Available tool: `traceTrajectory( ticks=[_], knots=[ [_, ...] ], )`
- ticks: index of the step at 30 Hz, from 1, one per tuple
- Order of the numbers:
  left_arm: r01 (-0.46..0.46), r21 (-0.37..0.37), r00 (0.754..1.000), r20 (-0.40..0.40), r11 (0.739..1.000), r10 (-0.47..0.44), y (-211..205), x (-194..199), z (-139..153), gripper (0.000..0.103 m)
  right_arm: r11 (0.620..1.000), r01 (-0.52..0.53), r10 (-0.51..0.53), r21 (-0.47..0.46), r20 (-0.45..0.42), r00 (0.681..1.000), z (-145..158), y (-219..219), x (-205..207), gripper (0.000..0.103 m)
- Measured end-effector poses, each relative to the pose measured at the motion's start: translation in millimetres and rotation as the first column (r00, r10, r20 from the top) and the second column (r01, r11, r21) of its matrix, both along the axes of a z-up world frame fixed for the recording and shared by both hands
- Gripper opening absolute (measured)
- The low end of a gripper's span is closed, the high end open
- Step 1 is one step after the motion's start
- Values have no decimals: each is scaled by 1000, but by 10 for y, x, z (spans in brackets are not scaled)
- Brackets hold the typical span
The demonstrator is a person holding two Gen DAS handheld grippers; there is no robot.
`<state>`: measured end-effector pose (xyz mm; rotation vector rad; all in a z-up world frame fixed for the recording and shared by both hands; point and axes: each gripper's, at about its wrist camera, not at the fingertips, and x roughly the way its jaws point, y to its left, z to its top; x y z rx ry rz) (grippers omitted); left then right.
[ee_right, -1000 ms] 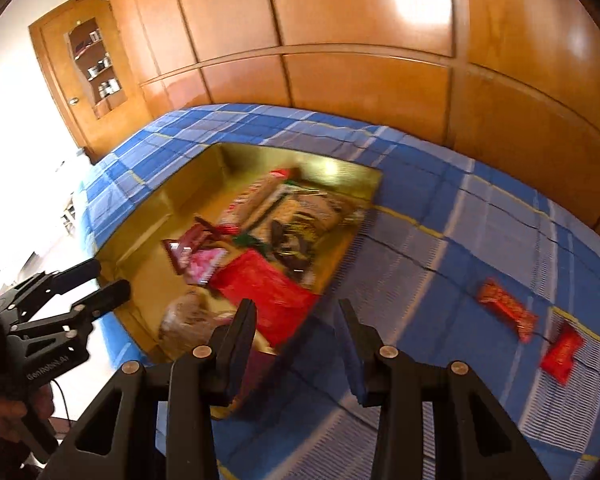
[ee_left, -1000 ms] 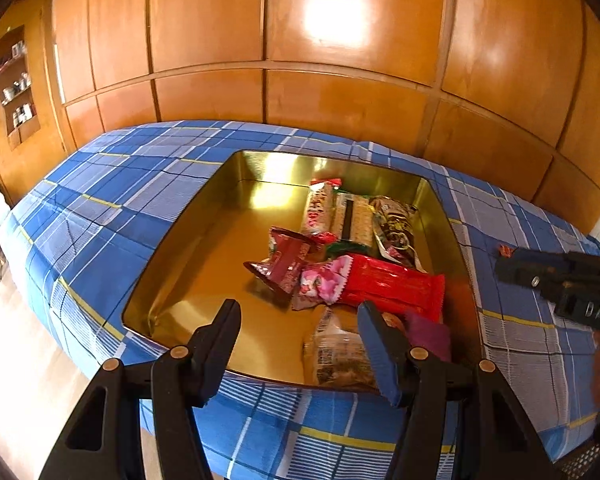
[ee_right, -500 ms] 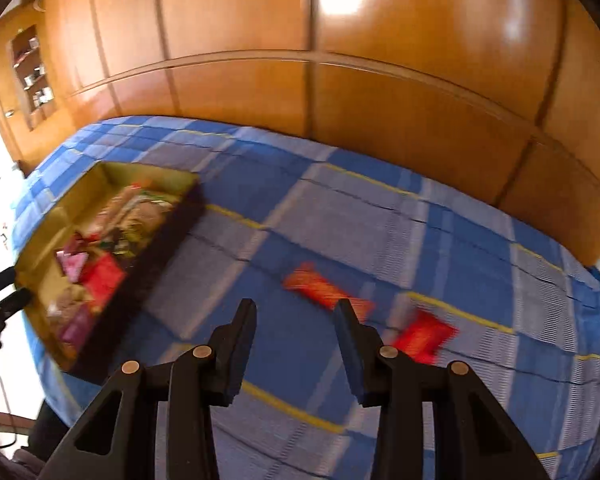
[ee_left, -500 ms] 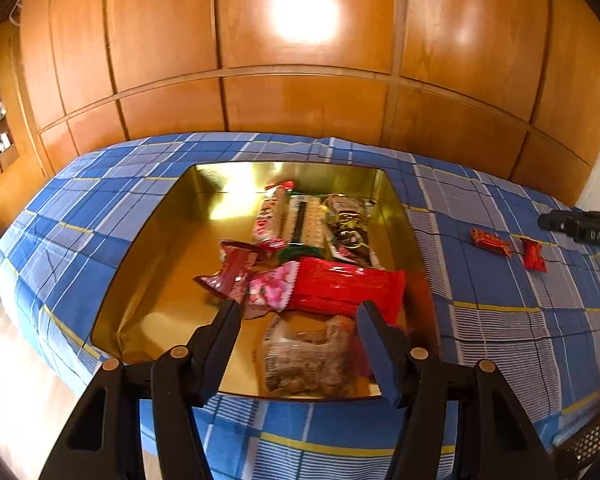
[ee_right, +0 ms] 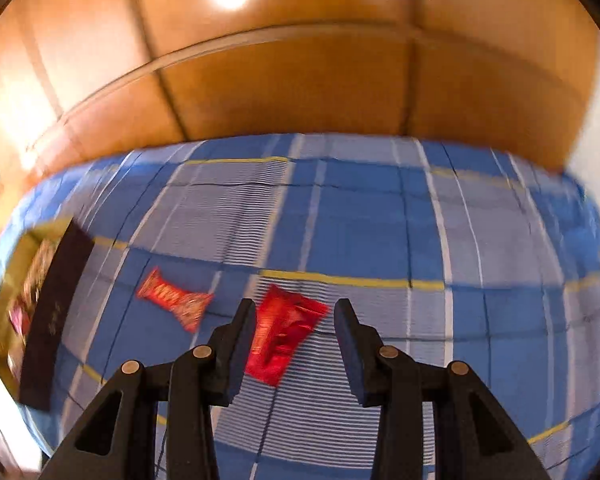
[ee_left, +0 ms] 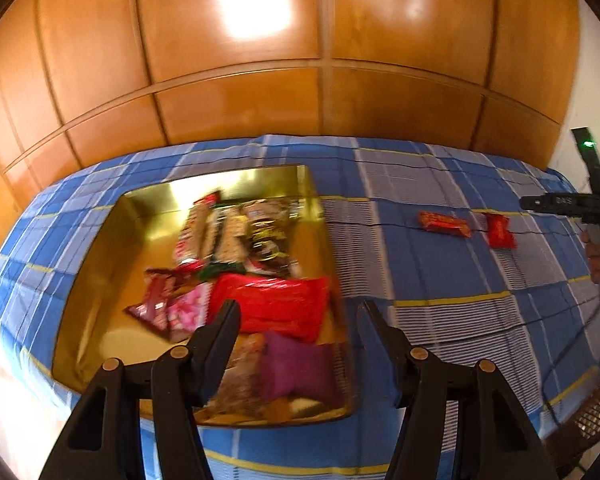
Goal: Organize snacks
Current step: 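Move the left tool over the long red bar on the bedspread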
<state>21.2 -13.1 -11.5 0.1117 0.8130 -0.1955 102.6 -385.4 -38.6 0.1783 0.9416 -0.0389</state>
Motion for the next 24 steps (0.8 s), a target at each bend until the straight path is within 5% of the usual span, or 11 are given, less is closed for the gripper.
traceTrajectory(
  ticks=[6, 14, 19, 24],
  knots=[
    [77, -2, 997, -30, 997, -77, -374, 70, -46, 61, 973, 158, -154, 169, -32, 987, -6, -380, 6, 41],
    [196, 43, 979, -72, 980, -193, -881, 266, -144, 61, 955, 198, -179, 221, -103, 979, -85, -460, 5, 41],
    [334, 56, 934, -153, 941, -322, -1269, 655, -252, 62, 958, 179, -161, 223, -98, 982, -53, -415, 12, 41],
    [428, 159, 894, -217, 890, -391, -1675, 1019, -493, 62, 954, 171, -153, 245, -89, 984, -12, -415, 5, 41]
  ],
)
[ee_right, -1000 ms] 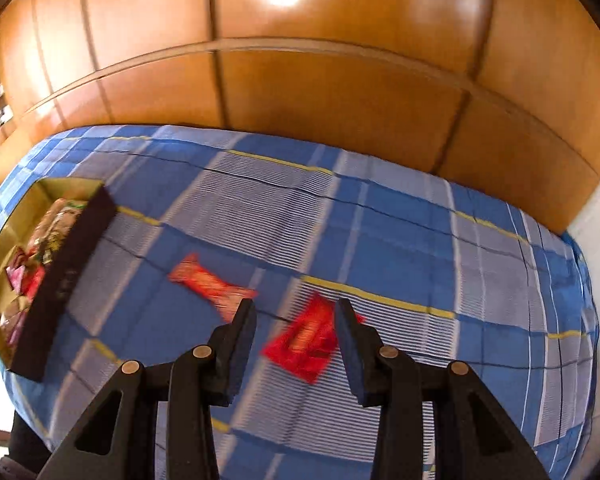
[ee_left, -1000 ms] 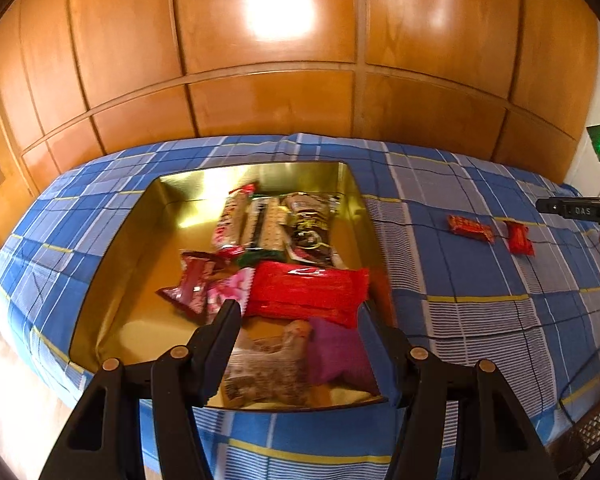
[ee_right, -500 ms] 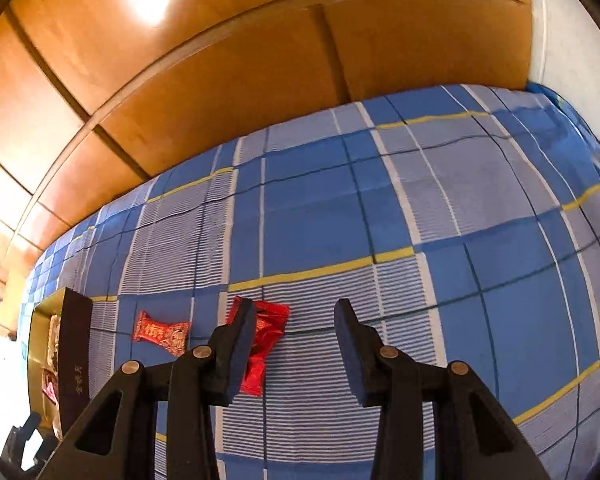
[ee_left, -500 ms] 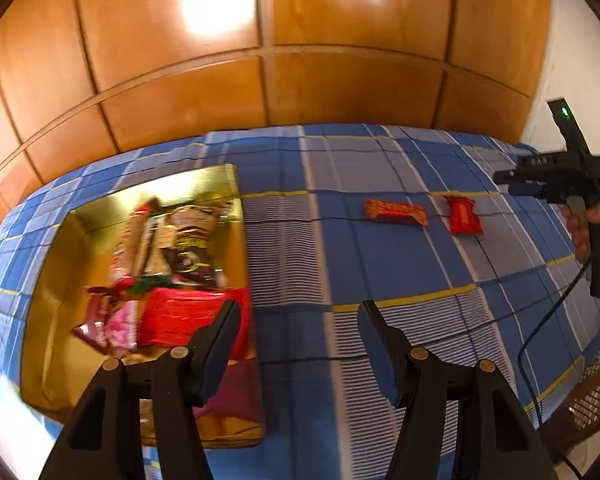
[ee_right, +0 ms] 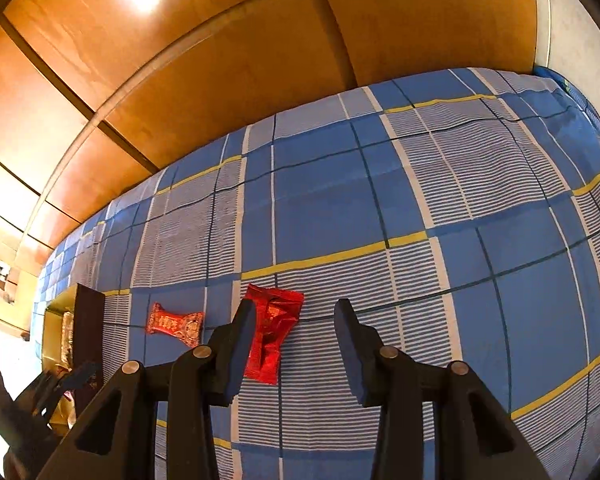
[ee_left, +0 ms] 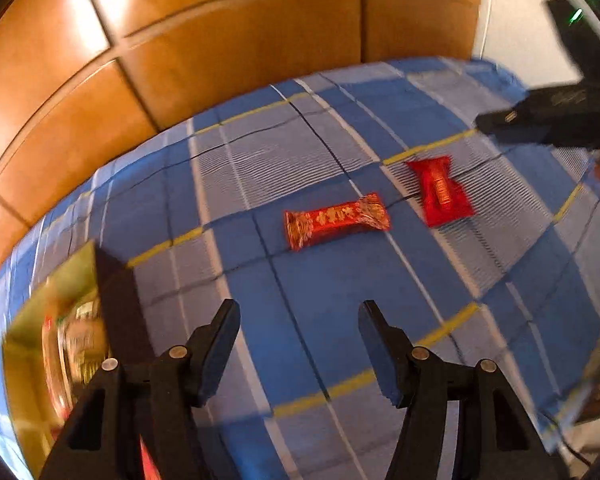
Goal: Organize snacks
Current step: 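Move the left tool over the long red bar on the bedspread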
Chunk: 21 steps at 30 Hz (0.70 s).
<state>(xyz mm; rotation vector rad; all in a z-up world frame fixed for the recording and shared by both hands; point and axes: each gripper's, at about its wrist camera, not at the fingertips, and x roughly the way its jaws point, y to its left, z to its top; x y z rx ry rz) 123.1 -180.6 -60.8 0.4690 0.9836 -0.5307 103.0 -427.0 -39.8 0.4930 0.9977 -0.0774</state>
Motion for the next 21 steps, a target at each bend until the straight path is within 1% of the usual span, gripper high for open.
traceTrajectory(
  ticks=[5, 8, 10, 12, 14, 15, 16, 18, 21],
  knots=[
    [110, 80, 994, 1, 991, -111, -329, 260, -158, 62, 1000, -11, 11, 18, 4, 1000, 23, 10, 14, 41],
    [165, 96, 986, 5, 982, -166, -449, 372, -213, 62, 1000, -18, 18, 17, 0, 1000, 24, 27, 27, 41],
    [193, 98, 981, -15, 976, -193, -521, 430, -256, 62, 1000, -20, 20, 14, -3, 1000, 23, 33, 33, 41],
    [220, 51, 973, -75, 974, -216, -573, 445, -293, 62, 1000, -23, 23, 13, -3, 1000, 27, 36, 41, 41],
    [265, -17, 956, -129, 964, -265, -615, 378, -309, 62, 1000, -20, 20, 11, -1, 1000, 34, 26, 39, 41],
    [287, -53, 943, -160, 956, -292, -627, 340, -299, 62, 1000, -21, 21, 11, 0, 1000, 37, 24, 37, 41],
    [298, -73, 935, -177, 952, -306, -631, 325, -284, 60, 1000, -21, 21, 13, 2, 1000, 41, 21, 35, 41],
    [306, -88, 932, -176, 948, -317, -636, 299, -221, 58, 1000, -21, 21, 13, 4, 1000, 44, 23, 33, 41],
    [280, -80, 948, -133, 957, -288, -628, 410, -132, 57, 1000, -25, 25, 7, 2, 1000, 41, 33, 35, 41]
  ],
)
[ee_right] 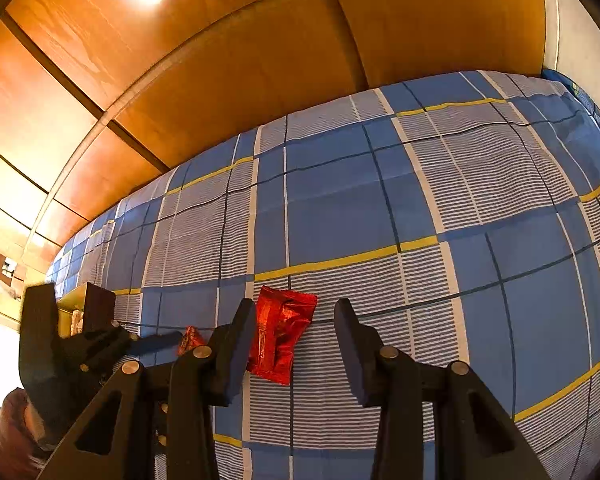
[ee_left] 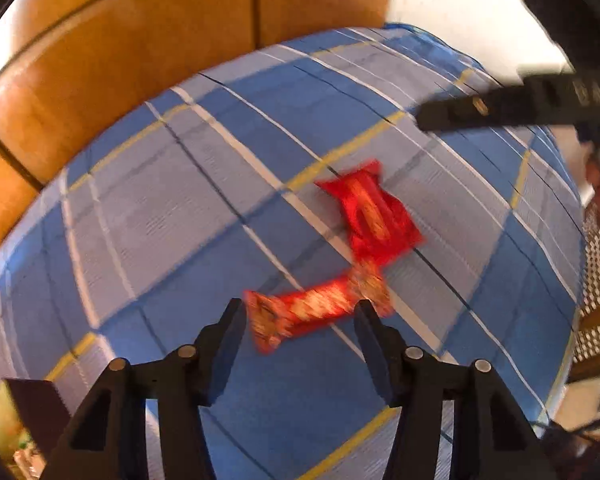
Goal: Organize snacks
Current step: 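Move the left tool over the long red bar on the bedspread, then grasp the long red bar with the left gripper while the right grasps the square red packet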
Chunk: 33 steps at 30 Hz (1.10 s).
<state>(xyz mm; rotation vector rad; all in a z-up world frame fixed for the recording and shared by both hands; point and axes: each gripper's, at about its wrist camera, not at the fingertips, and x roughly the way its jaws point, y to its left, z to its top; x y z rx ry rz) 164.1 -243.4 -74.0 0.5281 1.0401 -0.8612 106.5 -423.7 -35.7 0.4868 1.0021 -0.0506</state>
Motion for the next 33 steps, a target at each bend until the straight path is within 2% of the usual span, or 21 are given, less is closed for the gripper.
traceTrajectory(
  ticks=[3, 6, 10, 13, 14, 19, 23, 25, 27, 29, 33],
  knots=[
    [9, 16, 1000, 21, 1000, -9, -31, 28, -10, 57, 1000, -5, 5, -6, -2, 1000, -5, 9, 5, 41],
    [86, 62, 991, 100, 994, -91, -122, -124, -17, 58, 1000, 0, 0, -6, -8, 1000, -19, -3, 2, 41],
    [209, 95, 960, 167, 973, -223, -237, -301, 24, 60, 1000, 3, -3, -9, -9, 1000, -19, -5, 5, 41],
    [294, 134, 950, 72, 947, -305, -252, -379, -71, 64, 1000, 3, -3, -14, -14, 1000, -24, -1, 3, 41],
    [306, 132, 946, 67, 943, -316, -231, -420, -80, 67, 1000, 3, -4, -15, -16, 1000, -25, -3, 4, 41],
    [312, 24, 947, -93, 950, -309, -27, -483, 21, 66, 1000, 5, -5, -15, -10, 1000, -7, -5, 1, 41],
    [267, 19, 963, -46, 964, -266, 31, -446, 130, 66, 1000, 5, -5, -20, -10, 1000, -1, 1, -1, 41],
    [229, 53, 972, 37, 972, -231, -47, -324, 134, 64, 1000, 10, -10, -25, -15, 1000, -8, 3, 2, 41],
    [229, 77, 968, 88, 970, -236, -100, -270, 109, 62, 1000, 12, -13, -25, -20, 1000, -20, 1, 2, 41],
    [283, 118, 949, 110, 952, -296, -153, -282, 65, 59, 1000, 14, -15, -28, -25, 1000, -30, -4, 5, 41],
    [410, 191, 901, 70, 892, -429, -308, -374, -132, 47, 1000, 14, -15, -26, -31, 999, -41, -10, 13, 41]
  ],
)
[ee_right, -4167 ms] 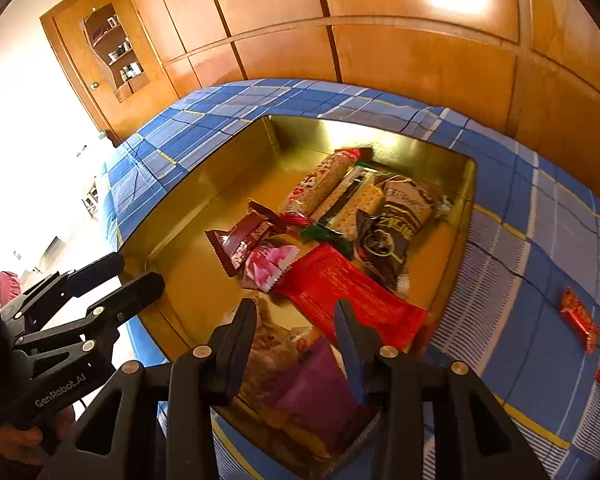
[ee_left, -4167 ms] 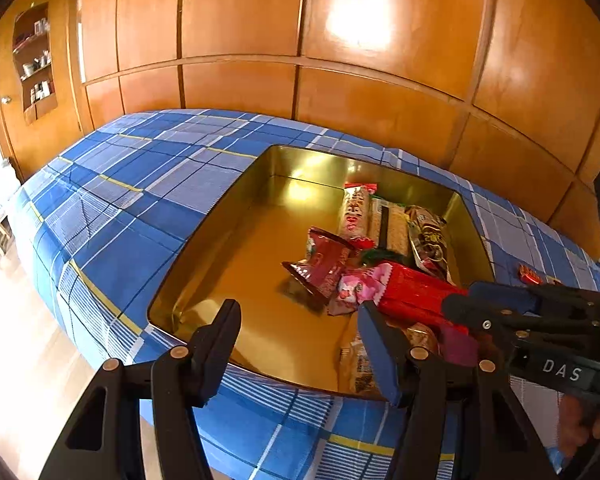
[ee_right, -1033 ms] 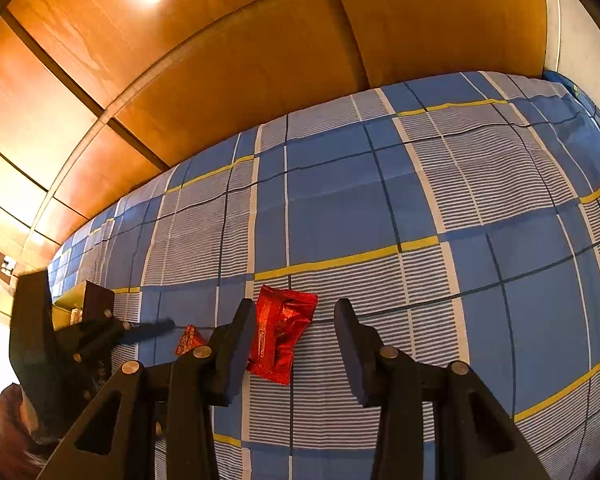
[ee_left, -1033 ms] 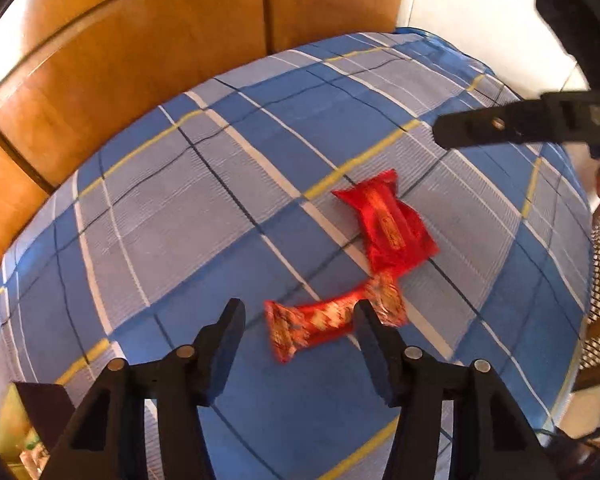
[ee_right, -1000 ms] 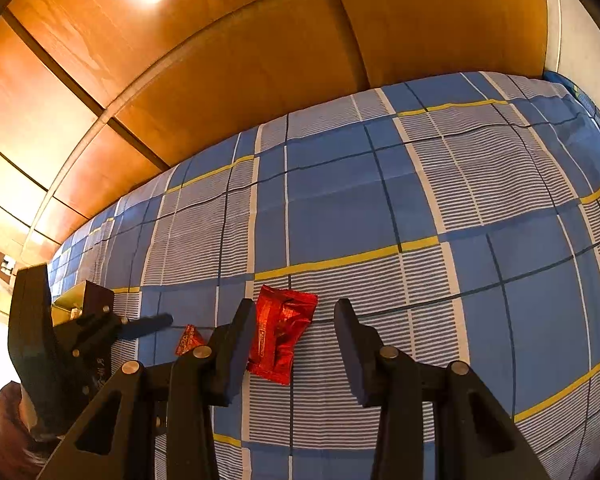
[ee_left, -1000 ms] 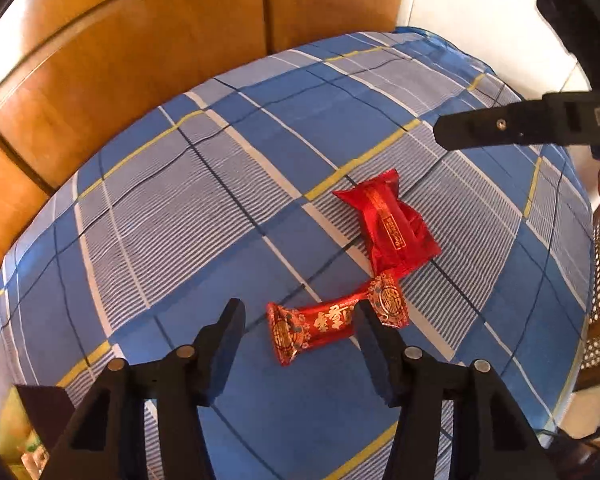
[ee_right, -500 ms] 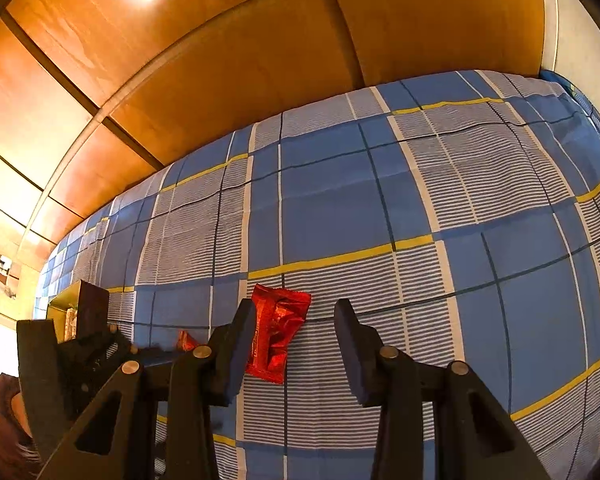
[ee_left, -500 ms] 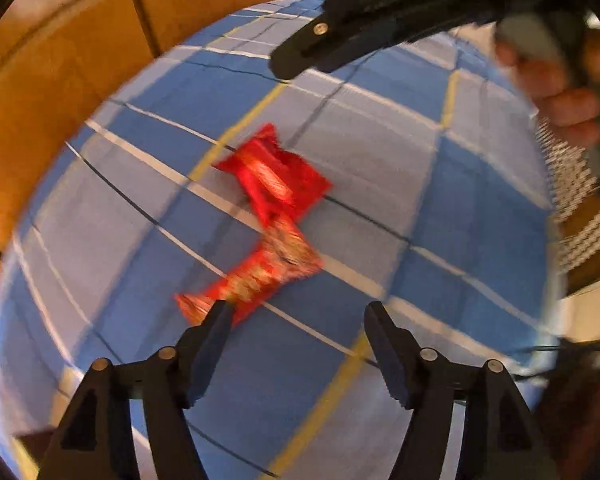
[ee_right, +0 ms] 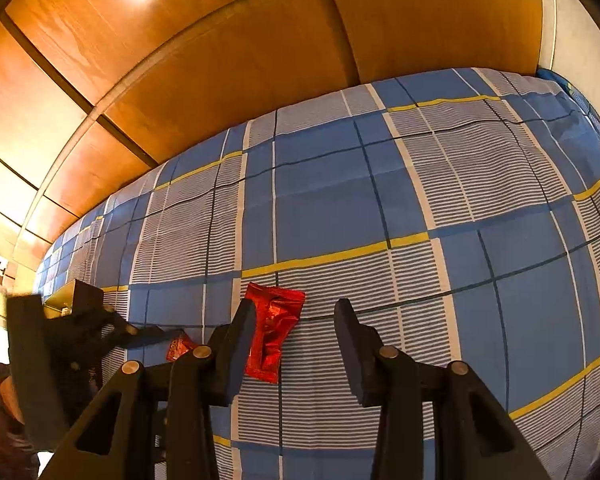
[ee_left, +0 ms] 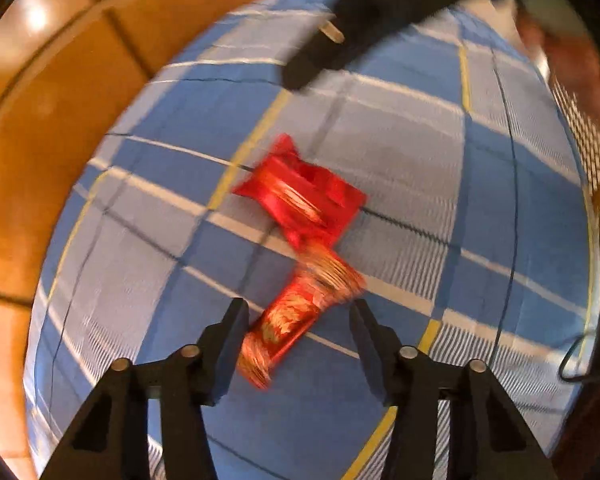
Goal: Organize snacks
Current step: 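Grasp the long red bar with the left gripper while the right grasps the square red packet, then carry the red bar into the gold tray and open the left gripper while the right holds the red packet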
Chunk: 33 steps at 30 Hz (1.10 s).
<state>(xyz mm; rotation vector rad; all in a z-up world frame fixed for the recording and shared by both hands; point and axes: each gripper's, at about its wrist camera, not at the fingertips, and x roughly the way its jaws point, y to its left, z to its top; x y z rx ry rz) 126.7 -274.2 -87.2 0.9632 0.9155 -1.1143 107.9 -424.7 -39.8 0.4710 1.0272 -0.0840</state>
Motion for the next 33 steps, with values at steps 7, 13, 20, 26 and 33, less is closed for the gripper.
traceTrajectory(
  ticks=[7, 13, 20, 26, 33],
  knots=[
    [-120, -29, 985, -132, 992, 115, 169, 47, 45, 22, 1000, -1, 1, -3, -3, 1000, -8, 3, 7, 41],
    [-448, -85, 883, -199, 890, 425, 580, -2, 61, 22, 1000, -12, 12, -19, -21, 1000, -58, 26, 27, 41],
    [-631, -149, 775, -171, 761, 609, 998, -432, 60, 22, 999, -53, 54, 10, -74, 996, -250, 121, 85, 41],
    [-697, -223, 715, -149, 682, 683, 1261, -808, 8, 22, 996, -87, 90, 30, -100, 991, -389, 258, 110, 47],
    [-717, -259, 693, -173, 646, 700, 1277, -872, -61, 24, 999, -35, 35, 2, -105, 994, -418, 418, 254, 61]
  ],
)
